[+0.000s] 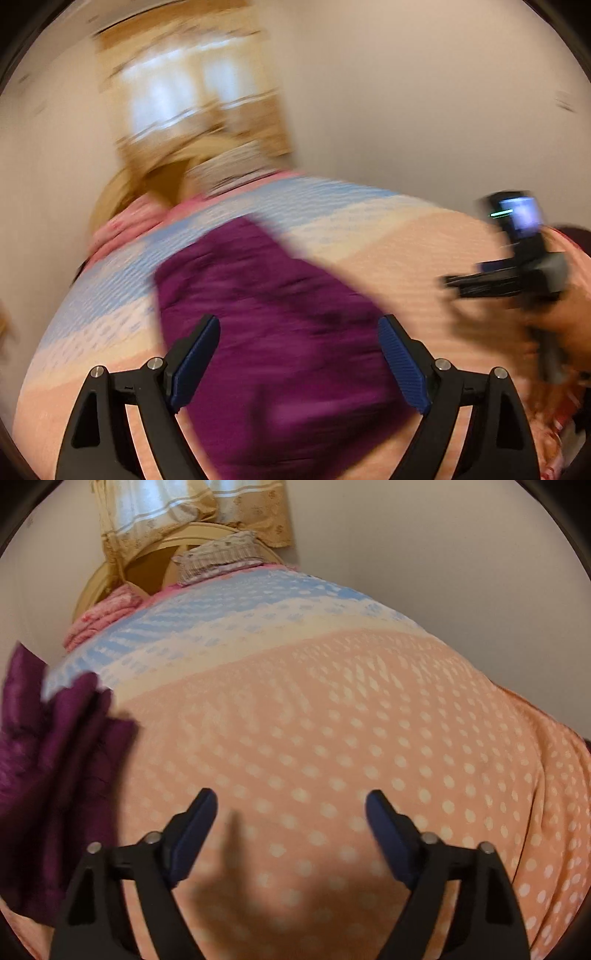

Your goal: Fold large clothes

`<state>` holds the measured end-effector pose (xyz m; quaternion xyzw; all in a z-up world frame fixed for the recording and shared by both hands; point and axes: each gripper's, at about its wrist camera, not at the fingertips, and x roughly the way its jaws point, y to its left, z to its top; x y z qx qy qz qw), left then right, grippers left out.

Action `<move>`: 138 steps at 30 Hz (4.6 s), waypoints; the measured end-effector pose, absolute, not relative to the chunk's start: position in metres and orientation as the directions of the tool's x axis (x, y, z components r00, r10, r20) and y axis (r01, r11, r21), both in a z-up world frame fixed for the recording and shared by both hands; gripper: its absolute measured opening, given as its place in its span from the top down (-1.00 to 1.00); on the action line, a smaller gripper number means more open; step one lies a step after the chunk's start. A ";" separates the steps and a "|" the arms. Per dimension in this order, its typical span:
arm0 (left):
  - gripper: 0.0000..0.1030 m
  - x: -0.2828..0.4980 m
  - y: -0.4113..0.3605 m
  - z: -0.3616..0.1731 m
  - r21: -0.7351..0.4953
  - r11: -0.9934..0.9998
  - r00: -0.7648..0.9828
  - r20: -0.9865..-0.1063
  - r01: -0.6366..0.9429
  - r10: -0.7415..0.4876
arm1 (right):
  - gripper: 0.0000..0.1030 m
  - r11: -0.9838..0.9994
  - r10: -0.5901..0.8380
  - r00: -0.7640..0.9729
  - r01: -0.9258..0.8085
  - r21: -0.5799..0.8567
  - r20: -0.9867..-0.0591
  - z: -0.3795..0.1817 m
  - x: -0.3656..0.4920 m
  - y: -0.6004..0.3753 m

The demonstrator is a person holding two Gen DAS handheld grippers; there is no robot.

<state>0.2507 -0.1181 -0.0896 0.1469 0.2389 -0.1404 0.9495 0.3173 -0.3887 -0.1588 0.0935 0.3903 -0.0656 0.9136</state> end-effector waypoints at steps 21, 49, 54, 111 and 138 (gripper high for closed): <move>-0.70 0.386 0.048 -0.107 -0.177 0.973 0.805 -0.593 -0.148 0.015 | 0.17 0.977 0.183 0.749 -0.066 0.204 -0.636 -0.087 0.428 -0.171; -0.98 0.454 -0.065 -0.177 -0.132 0.991 0.714 -0.691 0.026 -0.111 | 0.14 0.928 0.173 0.713 0.114 0.356 -0.680 -0.190 0.423 -0.276; -0.98 0.456 -0.068 -0.182 -0.115 0.993 0.697 -0.711 0.024 -0.099 | 0.12 0.928 0.175 0.702 0.116 0.354 -0.690 -0.193 0.424 -0.277; -0.99 0.467 -0.079 -0.203 -0.015 1.000 0.646 -0.763 0.013 -0.020 | 0.03 0.966 0.094 0.639 0.126 0.224 -0.763 -0.199 0.435 -0.263; -0.98 0.358 -0.003 -0.206 -0.267 0.955 0.594 -0.751 0.129 -0.290 | -0.42 0.949 0.240 0.649 0.000 0.316 -0.722 -0.196 0.389 -0.284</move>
